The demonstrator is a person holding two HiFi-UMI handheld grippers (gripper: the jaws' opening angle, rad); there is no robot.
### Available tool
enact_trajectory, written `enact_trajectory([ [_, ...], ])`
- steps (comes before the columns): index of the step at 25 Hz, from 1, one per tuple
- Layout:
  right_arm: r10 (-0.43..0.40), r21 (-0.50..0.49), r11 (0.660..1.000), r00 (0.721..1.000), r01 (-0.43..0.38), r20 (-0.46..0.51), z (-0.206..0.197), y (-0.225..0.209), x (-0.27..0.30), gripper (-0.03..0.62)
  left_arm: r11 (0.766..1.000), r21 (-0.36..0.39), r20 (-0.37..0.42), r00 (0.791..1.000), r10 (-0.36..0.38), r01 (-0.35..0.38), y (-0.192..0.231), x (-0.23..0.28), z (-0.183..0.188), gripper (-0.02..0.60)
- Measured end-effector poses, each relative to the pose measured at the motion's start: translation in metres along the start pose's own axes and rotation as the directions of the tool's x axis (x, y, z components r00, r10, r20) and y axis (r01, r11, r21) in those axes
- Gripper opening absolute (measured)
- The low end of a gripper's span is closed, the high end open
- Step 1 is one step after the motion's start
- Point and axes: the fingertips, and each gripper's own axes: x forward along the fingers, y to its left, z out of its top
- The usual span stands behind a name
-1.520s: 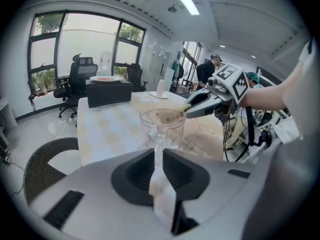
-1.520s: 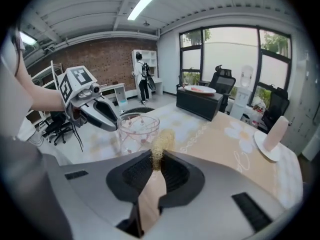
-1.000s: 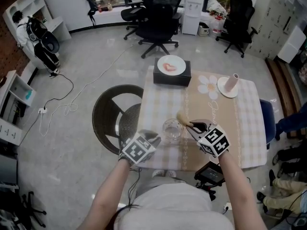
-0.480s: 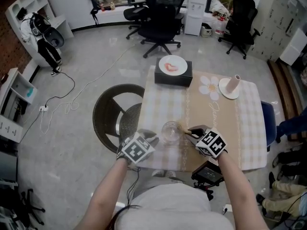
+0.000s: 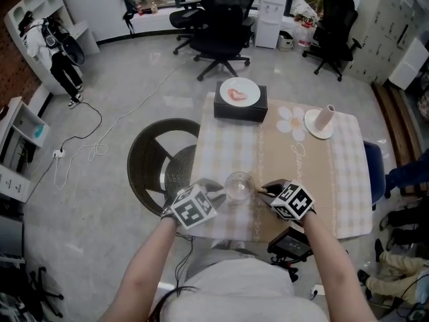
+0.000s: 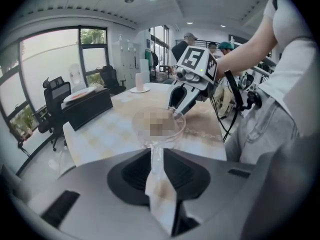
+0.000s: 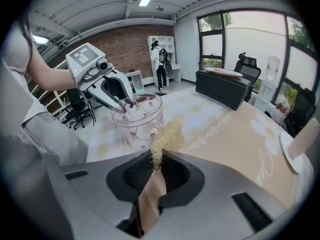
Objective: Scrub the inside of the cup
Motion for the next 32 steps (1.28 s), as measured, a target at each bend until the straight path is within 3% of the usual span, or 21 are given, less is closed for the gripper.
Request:
enact_trajectory([
  [6, -0.057, -0.042, 0.997, 0.998, 0.058, 0.038, 0.006, -0.006, -0.007, 0.052, 0.993, 0.121, -0.029, 1.0, -0.01, 0.014, 0.0, 0.001, 0.002, 0.057],
  [10, -0.09, -0.029, 0.995, 0.987, 0.095, 0.133, 0.024, -0.017, -0.026, 0.052, 0.982, 0.189, -0.009, 1.0, 0.0, 0.002, -0.001, 0.0, 0.006, 0.057],
  [16, -0.039, -0.107, 0.992, 0.969, 0.067, 0.244, 0.055, -0.012, -0.051, 0.052, 0.956, 0.291, -0.001, 1.0, 0.029, -0.028, -0.002, -0.001, 0.01, 0.057],
  [23, 0.032, -0.259, 0.966, 0.975, 0.027, 0.221, 0.059, -0.006, -0.05, 0.051, 0.908, 0.413, 0.019, 0.997, 0.077, -0.077, -0.004, 0.0, 0.013, 0.057],
  [32, 0.089, -0.305, 0.952, 0.983, -0.036, 0.16, 0.042, -0.009, -0.027, 0.051, 0.835, 0.537, 0.031, 0.992, 0.121, -0.118, -0.006, 0.0, 0.017, 0.057],
])
